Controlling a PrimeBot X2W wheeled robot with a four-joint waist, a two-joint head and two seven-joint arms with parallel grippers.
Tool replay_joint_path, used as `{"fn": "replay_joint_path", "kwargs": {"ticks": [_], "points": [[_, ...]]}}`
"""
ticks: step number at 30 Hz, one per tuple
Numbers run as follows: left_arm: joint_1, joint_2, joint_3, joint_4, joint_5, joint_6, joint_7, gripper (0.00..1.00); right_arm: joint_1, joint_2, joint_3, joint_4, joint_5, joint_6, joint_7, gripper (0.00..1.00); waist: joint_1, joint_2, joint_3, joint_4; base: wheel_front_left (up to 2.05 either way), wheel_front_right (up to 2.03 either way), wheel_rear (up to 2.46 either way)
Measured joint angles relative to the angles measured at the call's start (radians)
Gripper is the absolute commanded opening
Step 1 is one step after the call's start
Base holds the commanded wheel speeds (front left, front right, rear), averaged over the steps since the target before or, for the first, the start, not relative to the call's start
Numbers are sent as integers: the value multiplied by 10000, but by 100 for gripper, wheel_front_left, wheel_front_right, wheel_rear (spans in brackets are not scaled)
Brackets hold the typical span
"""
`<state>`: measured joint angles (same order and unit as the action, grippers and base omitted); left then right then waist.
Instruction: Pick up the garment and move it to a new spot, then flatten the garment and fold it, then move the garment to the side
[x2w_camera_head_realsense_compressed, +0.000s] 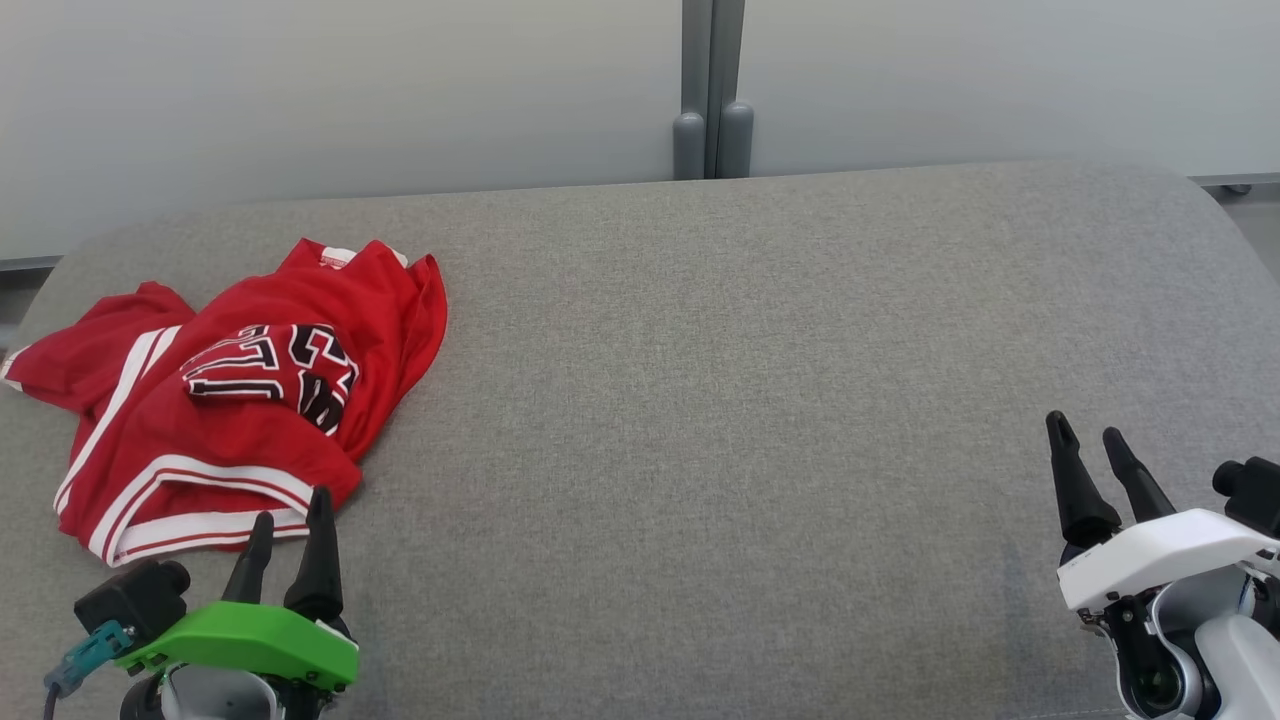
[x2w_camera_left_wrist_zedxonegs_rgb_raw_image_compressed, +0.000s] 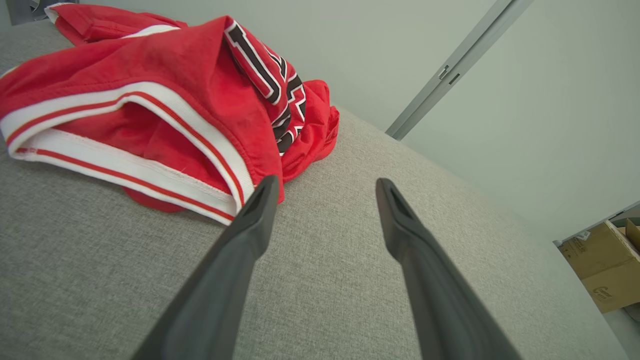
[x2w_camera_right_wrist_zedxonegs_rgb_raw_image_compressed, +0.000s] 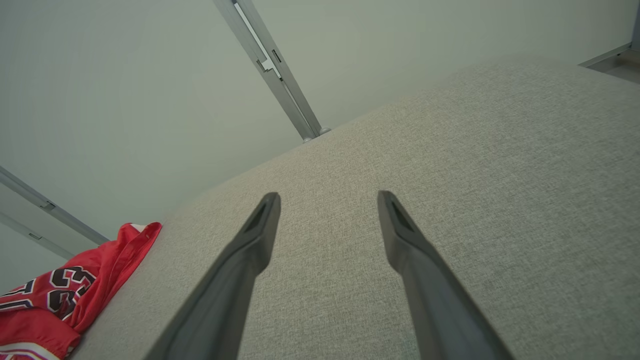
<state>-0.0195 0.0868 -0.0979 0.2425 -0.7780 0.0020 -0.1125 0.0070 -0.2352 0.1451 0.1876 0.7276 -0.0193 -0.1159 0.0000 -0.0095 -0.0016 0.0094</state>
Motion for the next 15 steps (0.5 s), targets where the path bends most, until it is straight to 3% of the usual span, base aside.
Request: {"fn": "replay_joint_path", "kwargs": {"ticks": [15], "points": [[238,186,-46,-100,2073,293,-489,100,158,-303,251,-167,-1647,15,-516,100,0,0,15,-6,0,0,0]]}}
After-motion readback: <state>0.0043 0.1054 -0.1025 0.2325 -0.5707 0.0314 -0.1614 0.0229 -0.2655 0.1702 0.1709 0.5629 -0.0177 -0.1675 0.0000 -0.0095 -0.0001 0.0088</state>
